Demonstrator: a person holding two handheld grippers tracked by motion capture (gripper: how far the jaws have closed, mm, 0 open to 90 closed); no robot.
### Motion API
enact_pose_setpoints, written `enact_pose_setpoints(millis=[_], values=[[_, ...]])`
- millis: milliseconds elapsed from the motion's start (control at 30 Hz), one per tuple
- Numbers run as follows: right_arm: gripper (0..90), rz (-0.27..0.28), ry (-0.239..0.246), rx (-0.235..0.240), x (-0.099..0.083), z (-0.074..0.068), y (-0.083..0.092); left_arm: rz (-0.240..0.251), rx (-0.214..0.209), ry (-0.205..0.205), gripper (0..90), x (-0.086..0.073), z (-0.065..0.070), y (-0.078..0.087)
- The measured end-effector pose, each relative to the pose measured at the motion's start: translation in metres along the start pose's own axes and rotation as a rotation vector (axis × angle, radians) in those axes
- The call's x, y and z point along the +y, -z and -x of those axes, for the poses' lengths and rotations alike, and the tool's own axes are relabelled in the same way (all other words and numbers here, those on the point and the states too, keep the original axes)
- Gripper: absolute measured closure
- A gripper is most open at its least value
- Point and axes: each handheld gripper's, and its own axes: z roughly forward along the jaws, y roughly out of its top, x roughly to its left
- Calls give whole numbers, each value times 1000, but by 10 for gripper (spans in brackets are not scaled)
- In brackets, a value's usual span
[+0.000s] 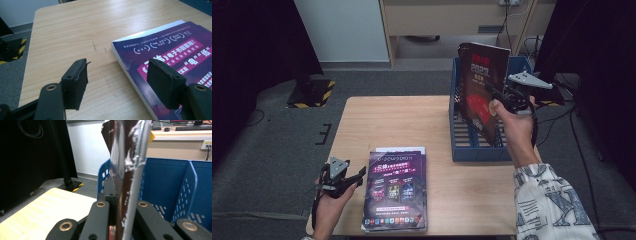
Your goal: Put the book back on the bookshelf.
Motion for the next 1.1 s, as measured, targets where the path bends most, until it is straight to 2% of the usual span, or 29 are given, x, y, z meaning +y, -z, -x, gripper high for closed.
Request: enact_pose_setpoints(millis=[600, 1100], values=[[871, 16, -16, -27, -4, 0, -19, -1, -3, -3, 330, 0, 0, -1], [871, 8, -28, -37, -13, -3, -33, 1, -1, -1, 330, 0, -1, -1]])
